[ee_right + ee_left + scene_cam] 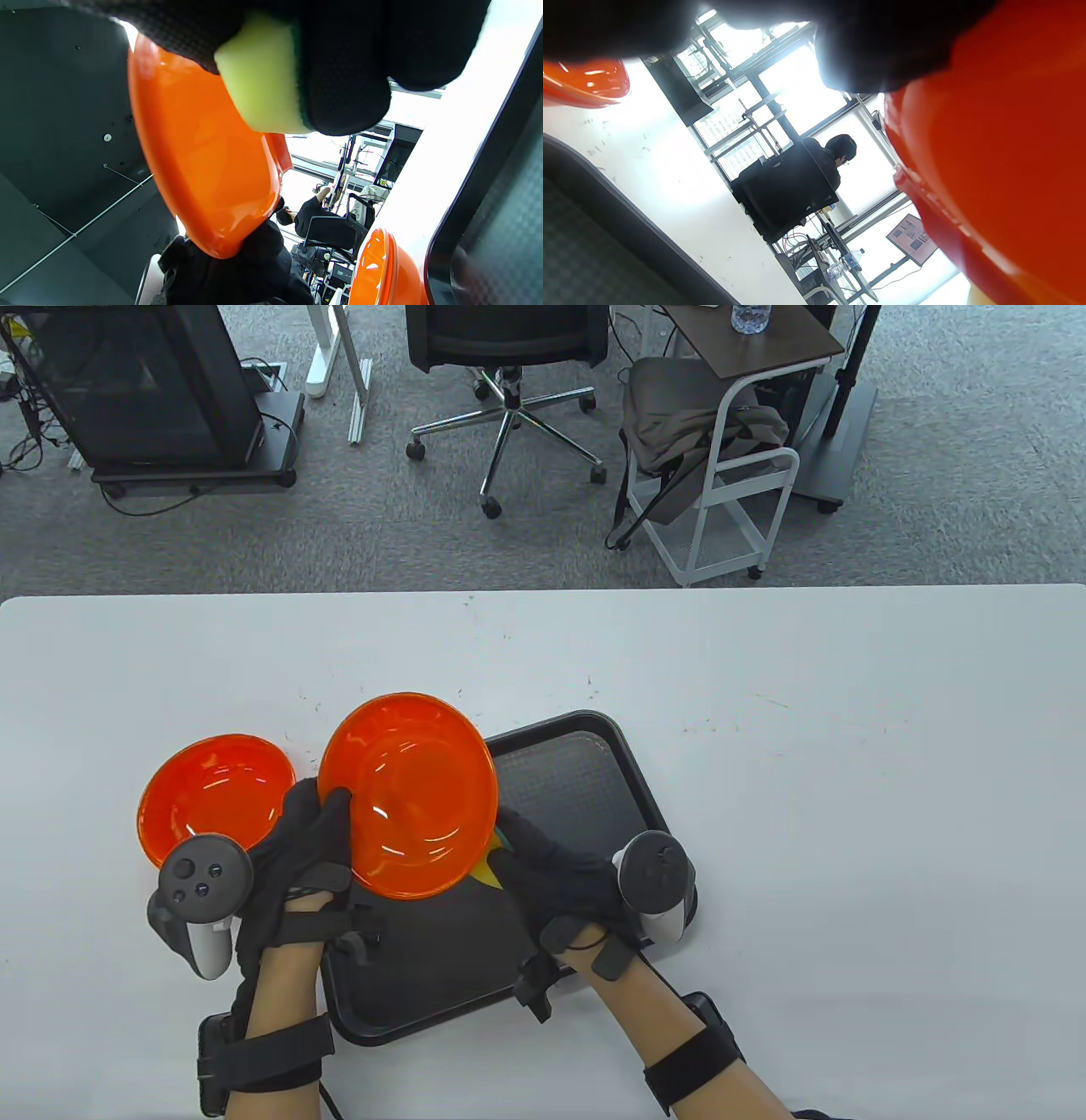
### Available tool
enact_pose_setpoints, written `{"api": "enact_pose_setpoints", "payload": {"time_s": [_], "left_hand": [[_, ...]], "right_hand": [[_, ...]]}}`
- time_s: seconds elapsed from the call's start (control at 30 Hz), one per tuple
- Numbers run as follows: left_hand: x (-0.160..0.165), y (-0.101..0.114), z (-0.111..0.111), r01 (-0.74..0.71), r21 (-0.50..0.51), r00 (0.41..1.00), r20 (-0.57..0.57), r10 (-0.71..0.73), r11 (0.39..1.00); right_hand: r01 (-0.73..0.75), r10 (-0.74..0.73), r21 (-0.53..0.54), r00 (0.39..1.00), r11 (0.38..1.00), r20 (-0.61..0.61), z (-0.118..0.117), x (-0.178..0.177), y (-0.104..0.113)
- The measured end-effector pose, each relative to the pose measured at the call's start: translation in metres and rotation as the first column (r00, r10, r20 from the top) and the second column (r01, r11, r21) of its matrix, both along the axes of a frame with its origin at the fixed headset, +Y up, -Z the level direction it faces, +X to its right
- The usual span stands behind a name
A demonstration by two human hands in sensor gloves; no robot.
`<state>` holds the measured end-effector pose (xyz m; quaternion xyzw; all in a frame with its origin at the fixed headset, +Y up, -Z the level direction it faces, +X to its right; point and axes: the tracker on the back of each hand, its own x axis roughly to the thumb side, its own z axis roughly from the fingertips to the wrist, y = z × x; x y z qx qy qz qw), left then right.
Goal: Wipe bowl with sponge
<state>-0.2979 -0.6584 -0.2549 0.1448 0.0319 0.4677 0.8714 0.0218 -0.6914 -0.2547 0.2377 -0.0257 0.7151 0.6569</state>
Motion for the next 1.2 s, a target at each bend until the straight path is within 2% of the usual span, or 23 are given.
{"api": "enact_pose_setpoints", "payload": {"time_s": [0.13, 0.37, 0.6, 0.9, 1.2], "left_hand": [[-0.009, 0.001, 0.001, 0.036, 0.001, 0.998, -0.042, -0.036, 0.999], [-0.023, -0.002, -0.003, 0.074, -0.015, 0.996, -0.051, -0.074, 0.997], [-0.039, -0.004, -0.003, 0.045, -0.032, 0.995, -0.088, -0.047, 0.998], [-0.071, -0.021, -0.001, -0.109, -0.077, 0.971, -0.221, 0.090, 0.991], [-0.101, -0.035, 0.010, -0.231, -0.058, 0.897, -0.398, 0.190, 0.971]], "right_hand": [[0.004, -0.004, 0.001, 1.000, 1.000, -0.001, 0.000, 0.001, 0.000], [-0.012, 0.012, 0.006, 1.000, 1.000, 0.005, -0.002, 0.003, 0.001], [-0.053, 0.051, 0.023, 0.998, 0.998, 0.043, -0.005, 0.011, 0.002], [-0.043, 0.041, 0.029, 0.997, 0.999, 0.061, -0.007, 0.017, 0.004], [-0.032, 0.030, 0.023, 0.997, 0.999, 0.070, -0.010, 0.022, 0.004]]}}
